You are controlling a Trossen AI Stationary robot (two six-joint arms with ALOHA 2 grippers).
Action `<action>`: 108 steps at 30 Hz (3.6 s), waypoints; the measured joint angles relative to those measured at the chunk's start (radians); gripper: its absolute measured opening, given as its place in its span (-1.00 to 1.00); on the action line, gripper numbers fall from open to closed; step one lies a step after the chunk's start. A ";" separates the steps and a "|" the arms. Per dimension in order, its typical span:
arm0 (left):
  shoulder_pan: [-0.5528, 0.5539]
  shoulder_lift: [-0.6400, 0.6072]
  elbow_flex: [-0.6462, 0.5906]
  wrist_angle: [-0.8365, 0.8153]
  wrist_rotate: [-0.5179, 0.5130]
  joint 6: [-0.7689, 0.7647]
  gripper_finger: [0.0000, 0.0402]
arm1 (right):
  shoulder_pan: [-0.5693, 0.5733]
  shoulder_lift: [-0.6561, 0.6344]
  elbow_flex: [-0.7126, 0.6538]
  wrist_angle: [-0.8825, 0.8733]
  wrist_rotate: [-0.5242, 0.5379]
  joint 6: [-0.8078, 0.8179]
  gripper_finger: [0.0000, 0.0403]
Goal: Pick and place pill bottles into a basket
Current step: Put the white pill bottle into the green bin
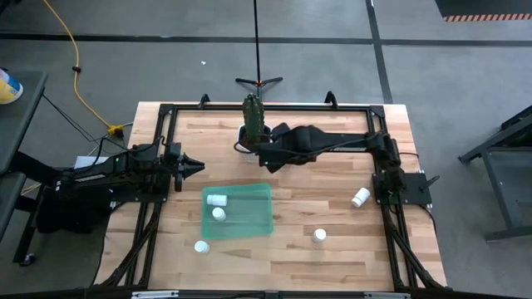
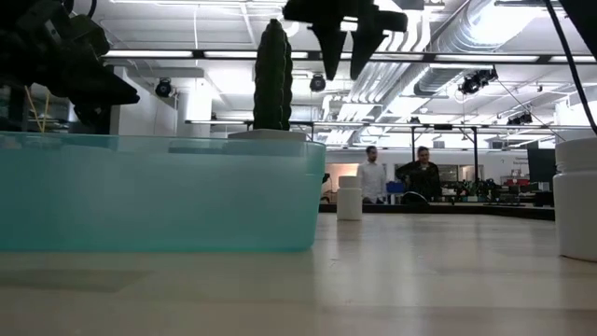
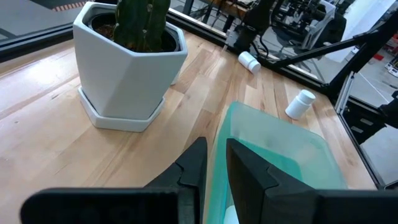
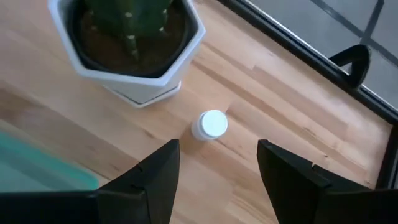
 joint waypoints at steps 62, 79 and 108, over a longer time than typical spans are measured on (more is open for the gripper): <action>0.000 0.000 0.000 0.000 0.000 0.000 -0.52 | -0.064 -0.664 -0.969 0.296 -0.596 -0.189 0.06; 0.000 0.000 -0.001 0.000 0.000 -0.001 -0.52 | -0.193 -0.459 -0.969 0.454 -0.669 -0.528 0.52; 0.000 0.000 -0.001 -0.001 -0.005 -0.001 -0.52 | -0.252 -0.418 -0.967 1.008 -0.340 -0.501 0.53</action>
